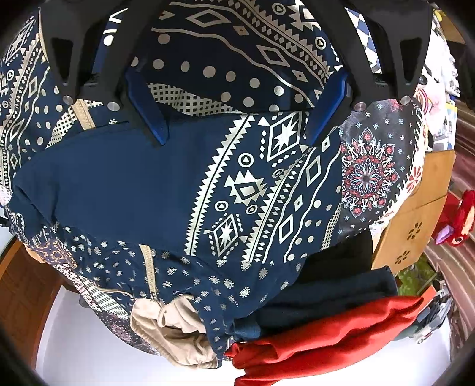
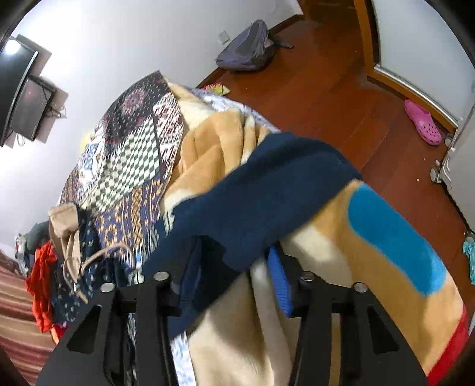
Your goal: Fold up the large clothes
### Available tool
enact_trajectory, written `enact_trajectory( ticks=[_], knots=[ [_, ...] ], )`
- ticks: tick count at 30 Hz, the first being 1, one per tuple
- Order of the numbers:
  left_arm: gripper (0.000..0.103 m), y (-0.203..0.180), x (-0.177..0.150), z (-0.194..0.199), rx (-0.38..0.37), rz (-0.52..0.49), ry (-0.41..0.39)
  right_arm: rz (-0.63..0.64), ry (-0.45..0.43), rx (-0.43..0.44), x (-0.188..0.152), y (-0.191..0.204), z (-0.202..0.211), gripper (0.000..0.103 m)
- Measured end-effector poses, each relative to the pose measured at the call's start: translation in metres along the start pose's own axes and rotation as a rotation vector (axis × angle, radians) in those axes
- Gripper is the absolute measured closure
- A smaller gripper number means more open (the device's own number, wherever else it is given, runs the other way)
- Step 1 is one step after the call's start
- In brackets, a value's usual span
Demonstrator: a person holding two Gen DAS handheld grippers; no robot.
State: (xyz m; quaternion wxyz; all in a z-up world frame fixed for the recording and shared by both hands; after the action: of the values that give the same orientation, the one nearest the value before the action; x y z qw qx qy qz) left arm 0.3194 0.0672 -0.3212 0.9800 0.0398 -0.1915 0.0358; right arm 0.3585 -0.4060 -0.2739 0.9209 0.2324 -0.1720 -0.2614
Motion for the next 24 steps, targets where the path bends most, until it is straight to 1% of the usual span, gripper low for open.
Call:
enact_trajectory(
  ticks=[1, 2, 5, 8, 12, 17, 22, 24],
  knots=[
    [0.009, 0.001, 0.000, 0.000, -0.002, 0.002, 0.001, -0.009, -0.009, -0.006, 0.004, -0.001, 0.000, 0.070],
    [0.009, 0.001, 0.000, -0.001, -0.004, 0.006, 0.002, -0.015, -0.018, -0.008, 0.006, -0.003, 0.000, 0.077],
    [0.009, 0.002, -0.001, -0.003, -0.009, 0.012, 0.005, -0.010, -0.042, -0.021, 0.013, -0.004, 0.001, 0.089],
    [0.009, 0.002, -0.001, -0.002, -0.011, 0.014, 0.004, 0.016, -0.073, -0.042, 0.014, 0.000, 0.008, 0.094],
    [0.009, 0.003, 0.000, 0.002, -0.001, 0.007, -0.012, 0.061, -0.136, -0.041, 0.014, 0.011, 0.034, 0.097],
    [0.009, 0.003, 0.000, 0.012, -0.002, 0.002, -0.040, 0.154, -0.179, -0.011, 0.011, 0.042, 0.068, 0.098],
    [0.009, 0.007, -0.003, 0.024, -0.014, 0.009, -0.067, 0.246, -0.204, 0.072, -0.003, 0.086, 0.094, 0.099],
    [0.009, 0.009, -0.004, 0.029, -0.012, 0.011, -0.077, 0.324, -0.232, 0.083, -0.013, 0.111, 0.107, 0.099]
  ],
)
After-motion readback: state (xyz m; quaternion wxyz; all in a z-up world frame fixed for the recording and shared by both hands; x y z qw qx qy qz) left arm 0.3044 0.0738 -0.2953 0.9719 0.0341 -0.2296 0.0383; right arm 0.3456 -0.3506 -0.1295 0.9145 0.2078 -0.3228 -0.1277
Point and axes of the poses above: each gripper's, at about its wrist camera, not at the fingertips, and z roughly against the way its jaws point, y to its left, x to its top, the point moved 10 cm from there along -z, roughly the way its jaws point, and after that the axes turned 7 degrees about y, right-handed, at the moved point
